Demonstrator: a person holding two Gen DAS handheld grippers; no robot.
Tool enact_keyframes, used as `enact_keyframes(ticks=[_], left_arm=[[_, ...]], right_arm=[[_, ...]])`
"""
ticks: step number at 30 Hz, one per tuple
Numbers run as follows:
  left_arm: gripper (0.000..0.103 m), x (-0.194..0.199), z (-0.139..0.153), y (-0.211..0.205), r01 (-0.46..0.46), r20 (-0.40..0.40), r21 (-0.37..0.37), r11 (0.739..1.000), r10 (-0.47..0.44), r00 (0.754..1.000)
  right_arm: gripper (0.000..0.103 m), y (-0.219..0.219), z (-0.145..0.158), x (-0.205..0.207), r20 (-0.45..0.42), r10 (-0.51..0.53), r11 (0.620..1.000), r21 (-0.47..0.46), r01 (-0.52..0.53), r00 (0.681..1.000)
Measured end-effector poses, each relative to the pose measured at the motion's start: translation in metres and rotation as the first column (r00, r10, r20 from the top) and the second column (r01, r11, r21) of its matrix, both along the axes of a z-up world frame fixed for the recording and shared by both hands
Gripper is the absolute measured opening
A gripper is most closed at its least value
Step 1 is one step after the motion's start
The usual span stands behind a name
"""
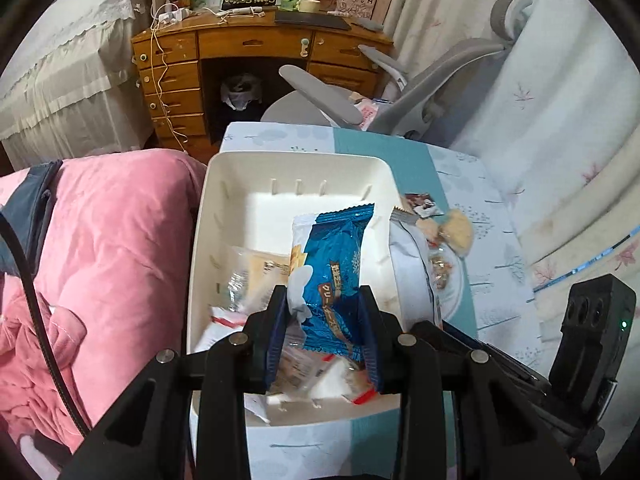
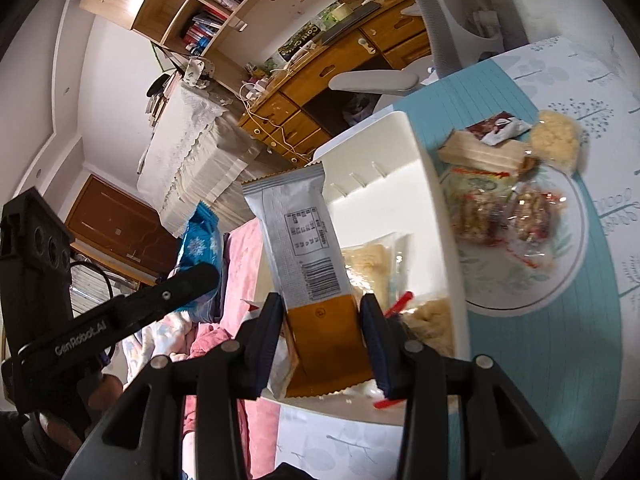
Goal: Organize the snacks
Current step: 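Lower the bar and blue snack into the tray and open both tools, then move both open tools back over the remaining snacks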
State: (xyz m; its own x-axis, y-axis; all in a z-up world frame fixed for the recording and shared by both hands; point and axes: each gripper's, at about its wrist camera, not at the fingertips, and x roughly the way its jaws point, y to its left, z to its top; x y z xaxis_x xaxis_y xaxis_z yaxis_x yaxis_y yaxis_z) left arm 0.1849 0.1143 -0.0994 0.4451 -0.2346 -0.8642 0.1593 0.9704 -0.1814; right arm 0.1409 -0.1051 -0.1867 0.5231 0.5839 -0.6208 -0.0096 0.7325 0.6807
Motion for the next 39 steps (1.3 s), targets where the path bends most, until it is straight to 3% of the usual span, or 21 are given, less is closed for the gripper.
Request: enact_keyframes(ticks=[5,8,15,18,24,29,39], left_arm=[[0.036,0.013,-0.006,0.005,0.004,-0.046,0.016,1.0,-0.003,0.999],[0.052,0.016,-0.009,0.001,0.01,-0.068,0.02,1.0,-0.008,0.998],[0.064,0.018,-0.004,-0.02,0.055,-0.094,0.01,0.998,-0.054,0.994],[0.069,0.018,-0.001,-0.031,0.066,-0.095,0.0,0.998,-0.066,0.993],[0.073,0.016,0.002,-0.06,0.076,-0.115,0.003,0.997,-0.075,0.991],[0.073,0.013,0.004,-0.088,0.083,-0.12,0.008,0.997,-0.081,0.989],[0.074,0.007,-0.004,-0.142,0.074,-0.136,-0.025,0.997,-0.077,0.988]], right_arm=[[0.043,0.011,0.001,0.005,-0.001,0.021,1.0,-0.002,-0.021,1.0],[0.048,0.01,0.0,0.003,-0.017,0.031,1.0,-0.005,-0.031,0.999],[0.056,-0.008,0.002,-0.009,-0.075,-0.007,0.999,-0.035,0.004,0.997],[0.068,-0.02,0.005,-0.016,-0.086,-0.032,0.998,-0.049,0.028,0.996],[0.071,-0.053,0.004,-0.023,-0.118,-0.083,0.995,-0.061,0.076,0.99],[0.082,-0.088,0.007,-0.022,-0.153,-0.115,0.993,-0.034,0.111,0.981],[0.083,-0.151,0.017,0.001,-0.19,-0.13,0.991,0.0,0.132,0.973]])
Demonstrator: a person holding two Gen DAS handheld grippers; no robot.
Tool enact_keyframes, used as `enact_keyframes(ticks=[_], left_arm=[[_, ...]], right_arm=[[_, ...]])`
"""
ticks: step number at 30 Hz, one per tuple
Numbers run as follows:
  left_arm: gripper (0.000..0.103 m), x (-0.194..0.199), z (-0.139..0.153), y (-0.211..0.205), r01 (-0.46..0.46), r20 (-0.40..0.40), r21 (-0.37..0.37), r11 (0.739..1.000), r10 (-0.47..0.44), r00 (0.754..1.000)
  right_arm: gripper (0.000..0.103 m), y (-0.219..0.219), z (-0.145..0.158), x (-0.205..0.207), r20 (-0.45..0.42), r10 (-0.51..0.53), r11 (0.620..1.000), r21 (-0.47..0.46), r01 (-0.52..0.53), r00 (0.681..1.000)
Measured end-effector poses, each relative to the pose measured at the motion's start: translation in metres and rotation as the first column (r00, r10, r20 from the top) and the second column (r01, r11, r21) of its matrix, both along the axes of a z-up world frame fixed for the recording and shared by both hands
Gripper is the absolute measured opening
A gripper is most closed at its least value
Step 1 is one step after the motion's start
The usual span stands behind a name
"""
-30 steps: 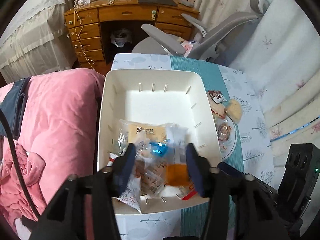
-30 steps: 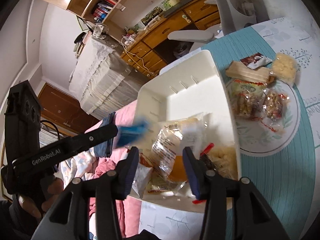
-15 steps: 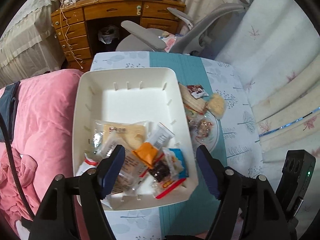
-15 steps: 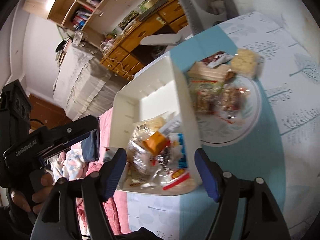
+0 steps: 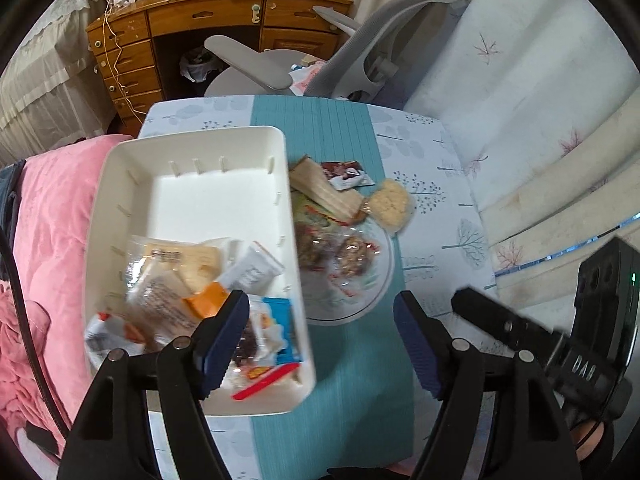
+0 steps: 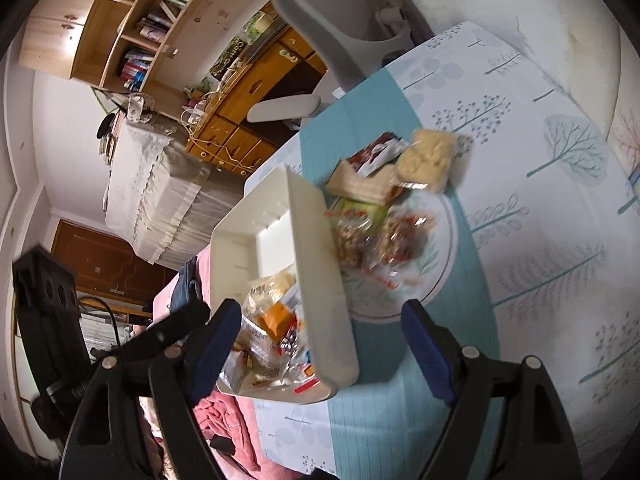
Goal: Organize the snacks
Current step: 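Move both open tools back over the remaining snacks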
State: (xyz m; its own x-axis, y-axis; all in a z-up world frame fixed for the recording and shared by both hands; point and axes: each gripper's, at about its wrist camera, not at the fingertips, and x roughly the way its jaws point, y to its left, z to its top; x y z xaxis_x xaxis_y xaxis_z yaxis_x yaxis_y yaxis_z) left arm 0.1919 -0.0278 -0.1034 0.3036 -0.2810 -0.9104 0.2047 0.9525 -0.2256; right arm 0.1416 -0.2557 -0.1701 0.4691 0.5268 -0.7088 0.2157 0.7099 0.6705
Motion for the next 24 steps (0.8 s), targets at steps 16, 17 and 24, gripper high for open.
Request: enact_keyframes(ticks=[16,17,24], left_arm=[[0.076,0.007,-0.055,-0.086,-0.065,0.001,0.045,0.997,0.065,0.998],[0.076,0.009,-0.062,-0.091,-0.071,-0.006,0.051,0.996,0.072,0.997],[0.075,0.028,-0.096,-0.108,-0.135,-0.023,0.12,0.984,0.139,0.99]], right_arm=[[0.083,-0.078,-0.04,0.087,-0.182,-0.014,1.0,0.018,0.017,0.983],[0.083,-0.081,-0.044,0.094,-0.195,-0.013,1.0,0.02,0.017,0.981],[0.083,-0.086,-0.077,0.129,-0.271,-0.002,0.999,0.034,0.012,0.963]])
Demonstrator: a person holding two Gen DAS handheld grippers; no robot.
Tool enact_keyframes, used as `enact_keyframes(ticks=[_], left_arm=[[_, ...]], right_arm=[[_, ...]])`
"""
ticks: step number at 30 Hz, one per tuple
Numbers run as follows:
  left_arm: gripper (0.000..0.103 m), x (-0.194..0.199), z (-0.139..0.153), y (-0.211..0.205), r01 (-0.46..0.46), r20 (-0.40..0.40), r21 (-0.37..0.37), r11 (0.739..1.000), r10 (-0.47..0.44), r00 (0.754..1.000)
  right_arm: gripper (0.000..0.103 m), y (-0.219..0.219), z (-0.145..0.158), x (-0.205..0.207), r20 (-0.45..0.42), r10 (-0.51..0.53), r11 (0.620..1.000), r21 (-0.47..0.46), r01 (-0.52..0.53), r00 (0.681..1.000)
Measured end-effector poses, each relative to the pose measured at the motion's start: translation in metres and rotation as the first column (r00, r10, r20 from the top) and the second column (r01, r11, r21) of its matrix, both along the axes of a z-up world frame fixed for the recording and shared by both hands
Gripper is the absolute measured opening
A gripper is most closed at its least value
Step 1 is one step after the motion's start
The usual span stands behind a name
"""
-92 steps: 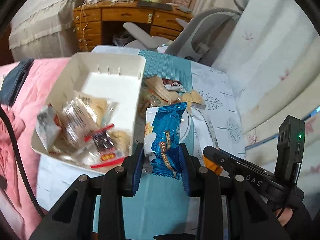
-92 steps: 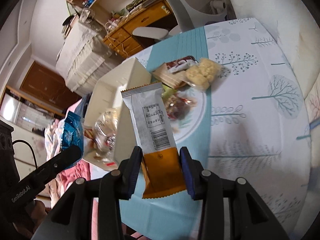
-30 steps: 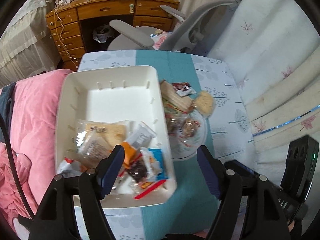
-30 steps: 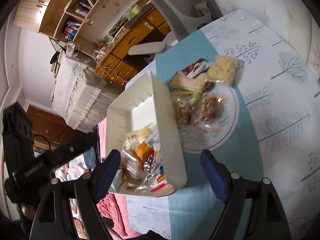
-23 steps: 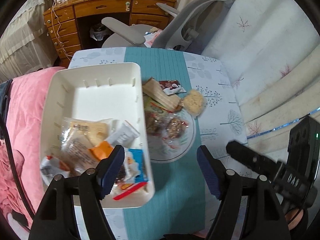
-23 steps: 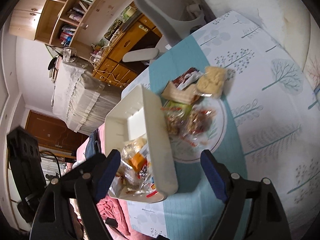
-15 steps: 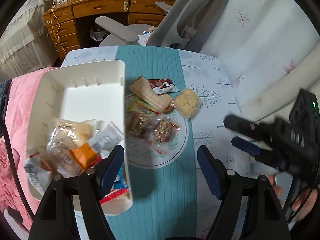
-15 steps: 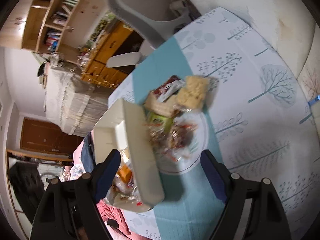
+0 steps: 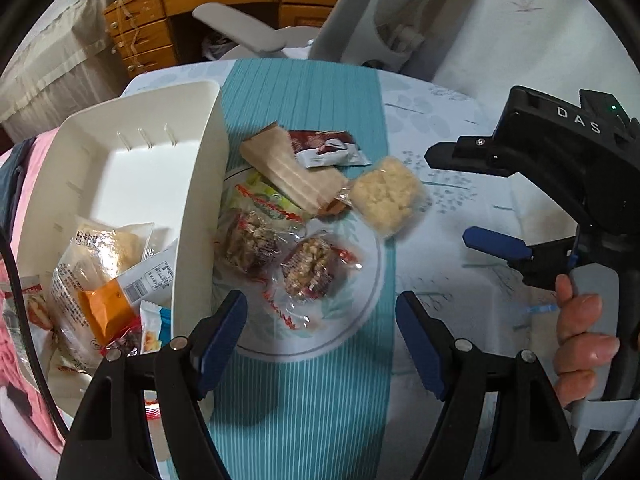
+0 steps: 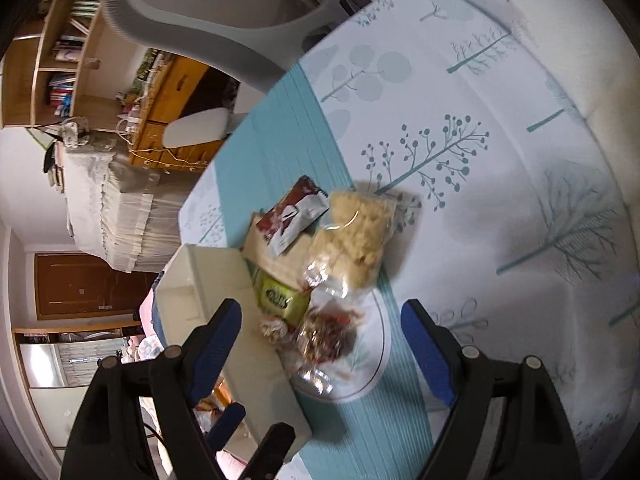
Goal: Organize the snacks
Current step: 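Move both open tools back over the remaining snacks, then grasp the clear crumbly rice-cake pack with the right tool while the left tool grasps the nut pack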
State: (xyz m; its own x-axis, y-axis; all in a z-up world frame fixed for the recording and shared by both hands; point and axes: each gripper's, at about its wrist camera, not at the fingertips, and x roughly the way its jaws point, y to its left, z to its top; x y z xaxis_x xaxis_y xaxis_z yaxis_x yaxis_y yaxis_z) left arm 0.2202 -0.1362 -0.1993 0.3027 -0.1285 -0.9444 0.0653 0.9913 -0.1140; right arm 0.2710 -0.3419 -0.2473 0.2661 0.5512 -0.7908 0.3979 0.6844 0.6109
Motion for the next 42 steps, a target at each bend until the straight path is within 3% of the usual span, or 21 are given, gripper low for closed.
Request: enact_keyframes(ticks=[12,20,26,33,42], left_arm=[[0.075,0.028,-0.049,-0.009,-0.072,-0.028,0.093,0.993,0.074,0.997],[0.075,0.038,-0.07,-0.015,-0.067,-0.048,0.119,0.991,0.073,0.996],[0.075,0.049,-0.077,-0.022,-0.061,-0.059,0.127,0.99,0.069,0.996],[0.057,0.055,-0.084,-0.021,-0.078,-0.084,0.135,0.988,0.09,0.992],[0.044,0.046,-0.083,-0.015,-0.062,-0.071,0.103,0.993,0.07,0.995]], right_arm=[[0.083,0.027,-0.045,0.048,-0.117,0.126,0.985,-0.104,-0.138,0.985],[0.082,0.045,-0.058,0.064,-0.191,0.177,0.956,-0.2,-0.215,0.965],[0.082,0.049,-0.061,0.076,-0.197,0.198,0.938,-0.245,-0.244,0.96],[0.065,0.058,-0.06,0.082,-0.195,0.252,0.905,-0.299,-0.303,0.948],[0.063,0.036,-0.061,0.067,-0.241,0.203,0.927,-0.264,-0.266,0.949]])
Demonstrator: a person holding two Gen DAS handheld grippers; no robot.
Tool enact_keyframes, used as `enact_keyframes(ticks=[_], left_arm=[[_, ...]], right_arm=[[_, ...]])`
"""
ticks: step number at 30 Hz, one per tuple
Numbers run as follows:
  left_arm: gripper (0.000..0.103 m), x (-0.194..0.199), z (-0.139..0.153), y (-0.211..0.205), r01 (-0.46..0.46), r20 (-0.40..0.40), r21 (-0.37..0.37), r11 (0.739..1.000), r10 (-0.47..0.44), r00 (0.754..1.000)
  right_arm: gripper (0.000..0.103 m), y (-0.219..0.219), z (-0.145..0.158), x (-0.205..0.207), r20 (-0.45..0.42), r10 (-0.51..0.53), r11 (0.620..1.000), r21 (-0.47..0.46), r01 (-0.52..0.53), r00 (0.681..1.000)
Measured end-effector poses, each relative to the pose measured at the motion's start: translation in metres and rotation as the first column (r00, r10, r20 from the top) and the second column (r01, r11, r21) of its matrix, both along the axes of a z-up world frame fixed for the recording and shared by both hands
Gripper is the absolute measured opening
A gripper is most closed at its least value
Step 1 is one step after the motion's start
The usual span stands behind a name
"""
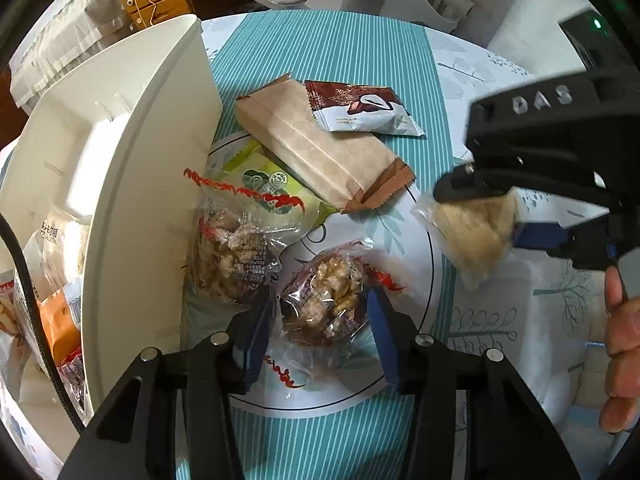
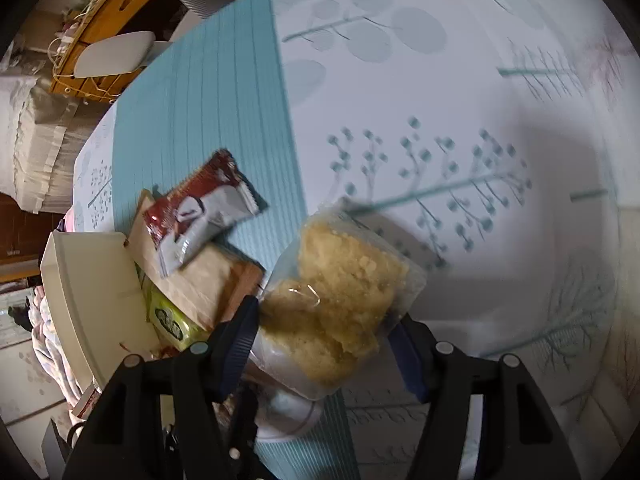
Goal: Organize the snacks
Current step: 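Grasp the clear crumbly rice-cake pack with the right tool while the left tool grasps the nut pack, then lift both packs and carry them over the white tray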
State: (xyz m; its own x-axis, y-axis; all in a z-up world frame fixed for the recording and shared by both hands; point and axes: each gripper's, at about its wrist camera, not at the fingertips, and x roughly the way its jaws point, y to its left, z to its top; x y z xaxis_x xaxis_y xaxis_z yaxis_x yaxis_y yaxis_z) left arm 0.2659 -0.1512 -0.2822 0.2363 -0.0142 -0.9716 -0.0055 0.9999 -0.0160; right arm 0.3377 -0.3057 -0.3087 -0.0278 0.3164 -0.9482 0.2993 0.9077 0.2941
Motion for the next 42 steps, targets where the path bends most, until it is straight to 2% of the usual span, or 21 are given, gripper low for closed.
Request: enact_keyframes(ticks=[3,9,12,21,25,34,39,42], left_arm=[[0.04,-0.003,0.003,0.005,-0.001,0.0,-0.015,1.0,0.001,1.0],[0.039,-0.021,0.007,0.018,-0.002,-0.029,-0.029,1.0,0.002,1.0],[0.039,-0.032,0.006,0.025,-0.001,-0.046,-0.04,0.999,-0.001,0.999],[0.039,-0.058,0.032,0.027,0.045,-0.05,-0.082,0.996,-0.049,0.998],[0.039,-0.063,0.049,0.027,0.072,-0.042,-0.091,0.993,-0.076,0.996],[0.039,-0.087,0.096,0.054,0.162,-0.022,-0.165,0.973,-0.168,0.986],[0.039,-0.096,0.128,0.072,0.28,0.036,-0.189,0.941,-0.279,0.96],[0.039,-0.1,0.144,0.086,0.344,0.075,-0.156,0.926,-0.336,0.939]], right_arm=[[0.063,-0.01,-0.001,-0.011,-0.032,-0.036,0.999,0.01,0.037,0.999],[0.063,-0.029,-0.001,-0.04,-0.086,-0.105,0.994,0.02,0.107,0.991],[0.063,-0.038,0.001,-0.054,-0.098,-0.12,0.993,0.003,0.121,0.988],[0.063,-0.051,0.013,-0.093,-0.12,-0.143,0.99,-0.032,0.14,0.982],[0.063,-0.039,0.018,-0.108,-0.112,-0.129,0.991,-0.043,0.125,0.985],[0.063,0.006,0.037,-0.152,-0.08,-0.1,0.993,-0.075,0.095,0.992],[0.063,0.03,0.058,-0.178,-0.033,-0.136,0.986,-0.098,0.133,0.99],[0.063,0.045,0.069,-0.192,0.005,-0.172,0.98,-0.099,0.172,0.985]])
